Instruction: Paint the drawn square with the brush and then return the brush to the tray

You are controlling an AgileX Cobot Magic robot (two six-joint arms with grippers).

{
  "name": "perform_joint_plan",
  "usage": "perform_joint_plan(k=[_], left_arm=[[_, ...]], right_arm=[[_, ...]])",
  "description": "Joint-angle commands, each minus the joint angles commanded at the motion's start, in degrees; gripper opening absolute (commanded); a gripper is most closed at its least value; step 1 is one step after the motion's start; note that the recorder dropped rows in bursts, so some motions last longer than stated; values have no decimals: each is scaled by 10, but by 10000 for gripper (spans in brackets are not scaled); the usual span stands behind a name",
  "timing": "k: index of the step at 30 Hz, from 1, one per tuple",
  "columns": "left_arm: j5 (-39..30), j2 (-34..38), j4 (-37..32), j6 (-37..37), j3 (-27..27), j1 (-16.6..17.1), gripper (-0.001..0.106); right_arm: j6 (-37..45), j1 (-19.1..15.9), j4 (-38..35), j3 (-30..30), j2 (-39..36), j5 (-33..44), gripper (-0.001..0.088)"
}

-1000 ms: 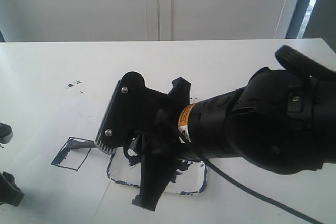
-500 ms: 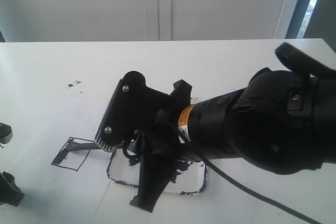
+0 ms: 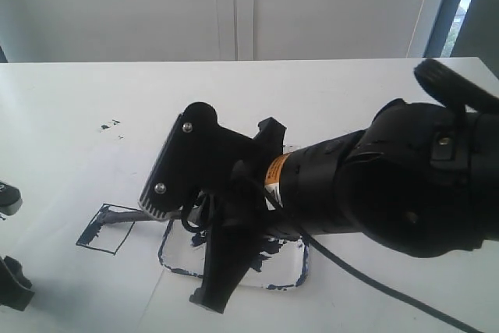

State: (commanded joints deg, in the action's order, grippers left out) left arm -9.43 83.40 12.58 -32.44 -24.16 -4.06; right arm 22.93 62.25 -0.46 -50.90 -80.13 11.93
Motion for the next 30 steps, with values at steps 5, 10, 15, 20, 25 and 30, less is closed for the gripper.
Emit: perform_joint_plan(k=[5,10,15,20,25,30], left_arm=[[9,0,0,-8,0,0,519],[9,0,1,-7,0,0,519],[9,0,3,-6,0,0,519],[9,0,5,-6,0,0,519],[9,0,5,-6,0,0,519],[7,0,6,-6,0,0,519]], right_arm=[[5,0,0,1,-1,27,0],[5,0,-1,1,-14,38,0],[5,0,-1,1,-27,36,0],[5,0,-1,1,-34,27,0],[5,0,-1,1,-34,4,0],[5,0,-1,1,-34,5,0]])
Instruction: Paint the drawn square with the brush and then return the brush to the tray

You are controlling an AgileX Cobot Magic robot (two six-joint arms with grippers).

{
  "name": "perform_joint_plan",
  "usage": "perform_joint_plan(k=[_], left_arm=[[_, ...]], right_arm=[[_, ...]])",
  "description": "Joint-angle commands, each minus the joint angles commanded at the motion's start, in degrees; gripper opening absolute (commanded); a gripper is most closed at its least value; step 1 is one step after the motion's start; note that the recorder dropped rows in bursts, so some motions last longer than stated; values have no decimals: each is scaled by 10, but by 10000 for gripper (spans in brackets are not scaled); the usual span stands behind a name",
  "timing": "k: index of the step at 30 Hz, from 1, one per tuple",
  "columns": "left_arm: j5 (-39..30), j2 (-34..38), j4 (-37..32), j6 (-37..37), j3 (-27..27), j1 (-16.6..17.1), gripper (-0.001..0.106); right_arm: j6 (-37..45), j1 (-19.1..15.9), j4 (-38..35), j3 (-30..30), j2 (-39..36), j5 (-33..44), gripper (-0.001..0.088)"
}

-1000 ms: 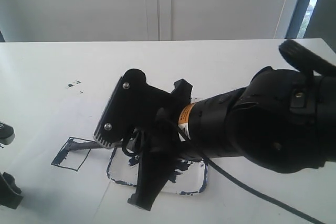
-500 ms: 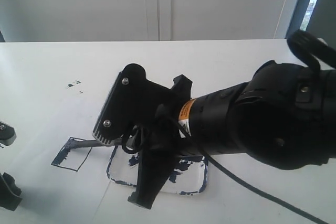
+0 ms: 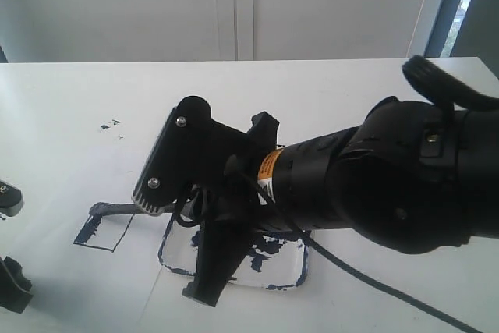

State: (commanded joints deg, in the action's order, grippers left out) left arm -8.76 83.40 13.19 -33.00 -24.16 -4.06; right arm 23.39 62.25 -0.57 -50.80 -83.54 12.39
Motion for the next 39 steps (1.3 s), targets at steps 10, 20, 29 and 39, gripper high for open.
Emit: perform_joint_plan(k=[10,20,29,39], left_arm=[[0,0,0,0,0,0,519],[0,0,0,2,0,0,519],[0,0,0,2,0,0,519],[-2,0,0,5,0,0,519]], right_arm=[[0,0,0,0,0,12,0],[0,14,-2,0,0,11,0],[6,29,2,0,0,11,0],[6,6,6,0,0,-11,0]])
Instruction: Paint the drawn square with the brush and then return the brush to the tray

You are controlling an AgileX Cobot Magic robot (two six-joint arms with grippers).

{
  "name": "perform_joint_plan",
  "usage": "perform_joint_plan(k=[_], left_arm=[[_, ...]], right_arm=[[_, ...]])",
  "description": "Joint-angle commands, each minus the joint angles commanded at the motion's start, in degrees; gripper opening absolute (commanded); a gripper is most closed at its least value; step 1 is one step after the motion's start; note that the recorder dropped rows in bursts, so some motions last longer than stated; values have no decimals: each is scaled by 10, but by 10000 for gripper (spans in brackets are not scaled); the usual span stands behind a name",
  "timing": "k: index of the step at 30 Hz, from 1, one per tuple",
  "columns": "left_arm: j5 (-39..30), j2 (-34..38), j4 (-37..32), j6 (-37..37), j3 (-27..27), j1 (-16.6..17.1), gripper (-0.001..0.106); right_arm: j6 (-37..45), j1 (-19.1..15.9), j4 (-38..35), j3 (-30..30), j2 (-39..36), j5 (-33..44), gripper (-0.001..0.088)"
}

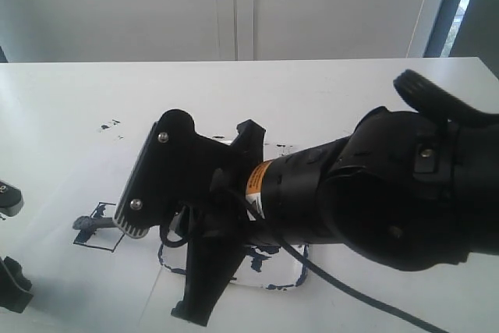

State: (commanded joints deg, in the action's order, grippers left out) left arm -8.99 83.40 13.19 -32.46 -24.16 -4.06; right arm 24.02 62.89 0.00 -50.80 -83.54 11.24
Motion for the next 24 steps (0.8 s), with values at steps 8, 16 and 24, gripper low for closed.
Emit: perform_joint_plan(k=[8,16,24], left_arm=[[3,0,0,3,0,0,519],[3,0,0,6,0,0,519],[3,0,0,6,0,0,519]], right_arm=[[0,-12,0,0,0,14,0],[0,-12,0,0,0,27,0],[0,-12,0,0,0,7,0]])
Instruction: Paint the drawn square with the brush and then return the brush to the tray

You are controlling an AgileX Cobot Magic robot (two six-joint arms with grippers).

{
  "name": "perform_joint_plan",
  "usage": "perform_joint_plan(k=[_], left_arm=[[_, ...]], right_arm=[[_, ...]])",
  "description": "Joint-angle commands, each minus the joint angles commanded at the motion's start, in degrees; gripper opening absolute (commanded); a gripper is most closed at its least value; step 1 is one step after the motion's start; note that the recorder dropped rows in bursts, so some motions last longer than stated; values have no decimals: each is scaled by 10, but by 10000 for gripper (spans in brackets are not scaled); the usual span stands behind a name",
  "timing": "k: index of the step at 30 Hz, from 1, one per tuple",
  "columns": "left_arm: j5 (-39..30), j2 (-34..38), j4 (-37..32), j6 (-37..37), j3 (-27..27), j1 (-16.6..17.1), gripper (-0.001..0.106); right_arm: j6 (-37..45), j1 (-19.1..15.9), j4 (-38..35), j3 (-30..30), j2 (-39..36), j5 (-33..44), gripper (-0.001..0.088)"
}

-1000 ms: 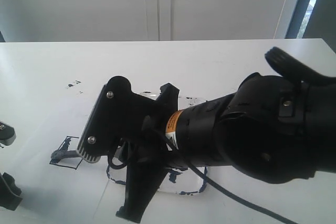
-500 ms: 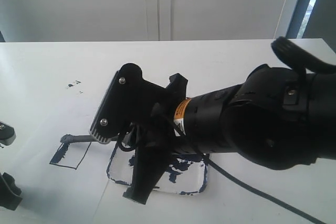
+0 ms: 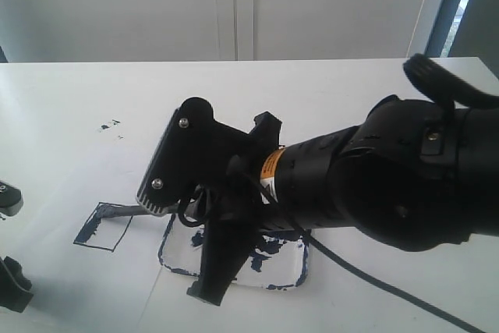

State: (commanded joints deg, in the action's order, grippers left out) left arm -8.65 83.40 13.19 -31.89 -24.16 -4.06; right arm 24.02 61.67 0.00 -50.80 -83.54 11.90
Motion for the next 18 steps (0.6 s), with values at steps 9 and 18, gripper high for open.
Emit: perform_joint_plan(k=[9,18], left_arm=[[0,0,0,1,0,0,519],[0,0,0,1,0,0,519]], right_arm=[[0,0,0,0,-11,0,0],[0,0,0,0,-18,5,0]])
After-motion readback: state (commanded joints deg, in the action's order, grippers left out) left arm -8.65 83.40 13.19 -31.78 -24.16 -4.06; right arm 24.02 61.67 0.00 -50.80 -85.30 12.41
